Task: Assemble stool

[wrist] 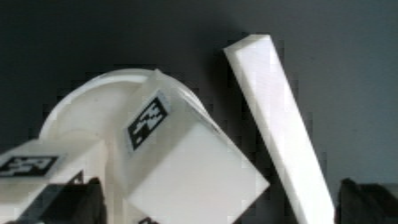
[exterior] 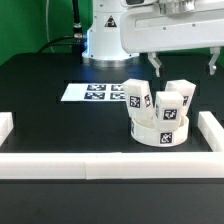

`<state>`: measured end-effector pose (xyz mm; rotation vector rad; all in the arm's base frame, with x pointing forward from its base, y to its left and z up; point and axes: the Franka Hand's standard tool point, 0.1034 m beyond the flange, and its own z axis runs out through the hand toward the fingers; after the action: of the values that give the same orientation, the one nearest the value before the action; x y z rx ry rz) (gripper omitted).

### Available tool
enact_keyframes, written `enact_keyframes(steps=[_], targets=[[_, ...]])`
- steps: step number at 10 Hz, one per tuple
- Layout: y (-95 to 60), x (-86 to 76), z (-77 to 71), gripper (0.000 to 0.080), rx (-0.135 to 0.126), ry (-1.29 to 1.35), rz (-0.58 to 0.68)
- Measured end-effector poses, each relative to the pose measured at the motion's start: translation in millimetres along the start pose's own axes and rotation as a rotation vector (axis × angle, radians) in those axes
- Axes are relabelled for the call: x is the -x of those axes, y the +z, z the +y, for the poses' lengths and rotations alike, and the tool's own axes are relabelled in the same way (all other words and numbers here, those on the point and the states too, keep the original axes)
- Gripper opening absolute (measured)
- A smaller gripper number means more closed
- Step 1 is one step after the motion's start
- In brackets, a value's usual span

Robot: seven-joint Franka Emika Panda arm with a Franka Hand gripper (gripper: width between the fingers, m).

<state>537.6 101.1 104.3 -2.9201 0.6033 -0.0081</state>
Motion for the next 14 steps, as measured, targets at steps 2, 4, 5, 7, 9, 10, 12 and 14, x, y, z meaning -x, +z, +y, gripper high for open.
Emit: enact_keyframes(steps=[2, 4, 5, 7, 9, 10, 12, 14], targets=[[7.0, 4.0, 1.1, 0.0649, 0.094, -0.299, -0.004], [8.8, 5.4, 0.2, 0.0649, 0.135, -0.548, -0.026], [8.5, 4.1, 2.2, 0.0649, 0.137, -0.601, -0.029], [8.9, 2.6, 5.6, 0.0649, 0.145, -0.743, -0.04], [13.3, 1.0, 12.0, 0.0649, 0.155, -0.907, -0.063], [15.0, 1.1, 13.2, 0.0649, 0.157, -0.904, -0.065], [19.5, 0.4, 16.3, 0.062, 0.163, -0.902, -0.062], [20.1, 0.2, 17.1, 0.0437, 0.164, -0.9, -0.062]])
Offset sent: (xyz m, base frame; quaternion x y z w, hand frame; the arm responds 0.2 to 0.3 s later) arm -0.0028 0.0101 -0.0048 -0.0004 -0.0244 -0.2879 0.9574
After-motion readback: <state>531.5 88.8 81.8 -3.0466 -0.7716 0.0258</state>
